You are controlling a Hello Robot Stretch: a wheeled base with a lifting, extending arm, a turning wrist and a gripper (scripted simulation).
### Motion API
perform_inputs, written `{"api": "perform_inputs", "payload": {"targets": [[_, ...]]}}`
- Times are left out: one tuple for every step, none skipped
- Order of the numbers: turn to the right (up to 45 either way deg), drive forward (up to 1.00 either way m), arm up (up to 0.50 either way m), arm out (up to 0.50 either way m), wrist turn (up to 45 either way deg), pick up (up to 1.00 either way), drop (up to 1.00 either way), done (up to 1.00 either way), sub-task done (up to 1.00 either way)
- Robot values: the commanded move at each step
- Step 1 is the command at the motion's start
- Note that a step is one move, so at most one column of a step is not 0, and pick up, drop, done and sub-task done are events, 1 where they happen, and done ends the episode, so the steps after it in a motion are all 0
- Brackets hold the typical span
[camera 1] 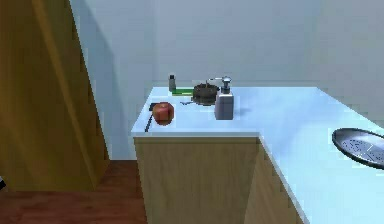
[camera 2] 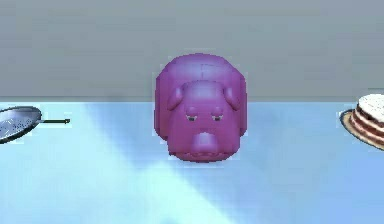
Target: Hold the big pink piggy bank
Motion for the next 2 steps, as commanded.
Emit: {"api": "perform_inputs", "payload": {"targets": [[0.0,0.0,0.5,0.0,0.0,0.0,0.0,0.0,0.0],[0.0,0.0,0.38,0.0,0.0,0.0,0.0,0.0,0.0]]}}
